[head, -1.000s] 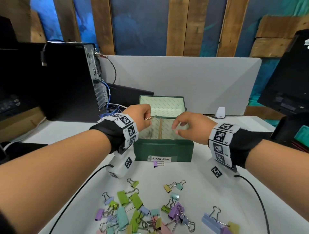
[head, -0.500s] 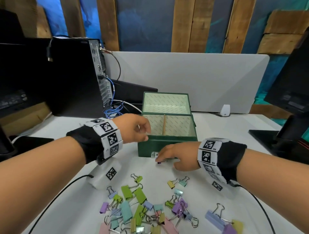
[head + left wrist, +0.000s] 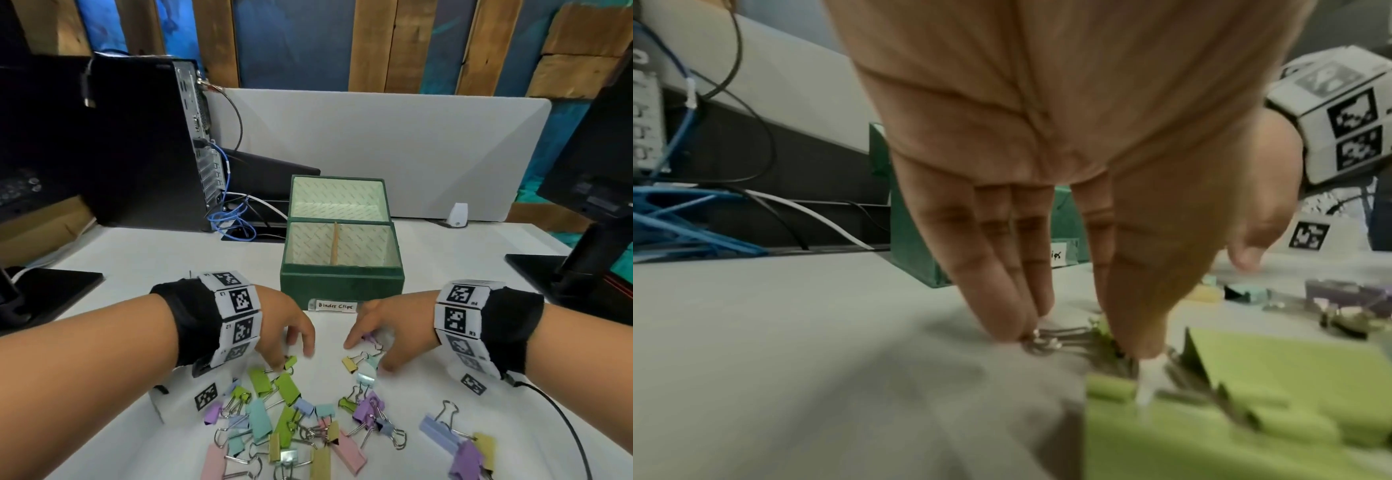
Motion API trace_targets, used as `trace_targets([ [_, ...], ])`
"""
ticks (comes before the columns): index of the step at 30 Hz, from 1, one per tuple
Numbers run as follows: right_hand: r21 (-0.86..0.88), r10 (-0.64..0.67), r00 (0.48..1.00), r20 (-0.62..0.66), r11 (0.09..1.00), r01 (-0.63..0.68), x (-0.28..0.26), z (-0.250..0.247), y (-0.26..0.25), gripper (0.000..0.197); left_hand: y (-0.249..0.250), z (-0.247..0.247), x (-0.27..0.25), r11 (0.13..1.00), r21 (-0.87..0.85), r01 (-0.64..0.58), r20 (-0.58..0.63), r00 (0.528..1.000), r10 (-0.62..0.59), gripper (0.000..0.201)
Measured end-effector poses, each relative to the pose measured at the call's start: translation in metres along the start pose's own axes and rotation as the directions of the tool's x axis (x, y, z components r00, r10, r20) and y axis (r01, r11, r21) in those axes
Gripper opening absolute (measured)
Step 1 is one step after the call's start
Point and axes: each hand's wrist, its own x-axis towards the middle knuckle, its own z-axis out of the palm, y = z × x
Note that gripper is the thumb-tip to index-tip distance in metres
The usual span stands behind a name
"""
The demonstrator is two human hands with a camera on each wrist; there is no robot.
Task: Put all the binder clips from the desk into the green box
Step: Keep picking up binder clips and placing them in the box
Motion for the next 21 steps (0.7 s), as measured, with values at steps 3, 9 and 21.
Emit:
trace_targets([
  [3, -0.019, 0.002, 1.000, -0.010, 1.000, -0.003, -0.004, 0.005, -0.001, 0.054, 0.002, 0.002, 0.004, 0.999, 0.047, -0.012, -0.024, 1.000, 0.013, 0.038],
  [9, 0.008, -0.039, 0.994, -0.100, 0.999, 0.040, 0.002, 0.009, -0.005, 0.035, 0.005, 0.007, 0.009, 0.999, 0.053, -0.009, -0.097, 0.995, 0.015, 0.020],
  [21, 0.105, 0.077, 0.995, -0.061, 0.992, -0.070, 0.001, 0.008, 0.010, 0.017, 0.037, -0.013, 0.015, 0.995, -0.009, -0.100, -0.257, 0.962, 0.094, 0.035],
])
